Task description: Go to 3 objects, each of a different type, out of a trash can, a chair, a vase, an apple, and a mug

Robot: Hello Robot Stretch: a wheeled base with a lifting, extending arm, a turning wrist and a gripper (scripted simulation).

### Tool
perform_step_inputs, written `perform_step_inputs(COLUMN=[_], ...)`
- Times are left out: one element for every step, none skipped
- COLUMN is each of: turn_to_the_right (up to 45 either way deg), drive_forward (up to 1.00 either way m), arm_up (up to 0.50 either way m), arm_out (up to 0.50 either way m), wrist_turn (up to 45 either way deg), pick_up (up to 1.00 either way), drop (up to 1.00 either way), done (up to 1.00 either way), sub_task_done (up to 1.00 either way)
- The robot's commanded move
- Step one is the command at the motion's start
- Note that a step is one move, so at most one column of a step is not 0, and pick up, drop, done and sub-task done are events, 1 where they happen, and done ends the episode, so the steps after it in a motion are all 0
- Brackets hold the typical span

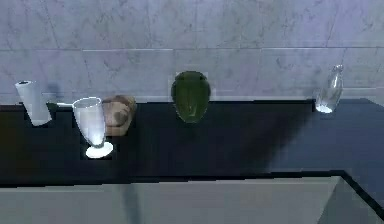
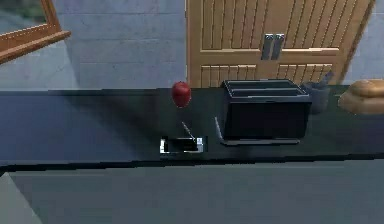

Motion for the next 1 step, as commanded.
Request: perform_step_inputs(turn_to_the_right=[45.0], drive_forward=[0.00], arm_up=[0.00], arm_out=[0.00], wrist_turn=[0.0], pick_up=[0.00], drop=[0.00], done=[0.00], sub_task_done=[0.00])
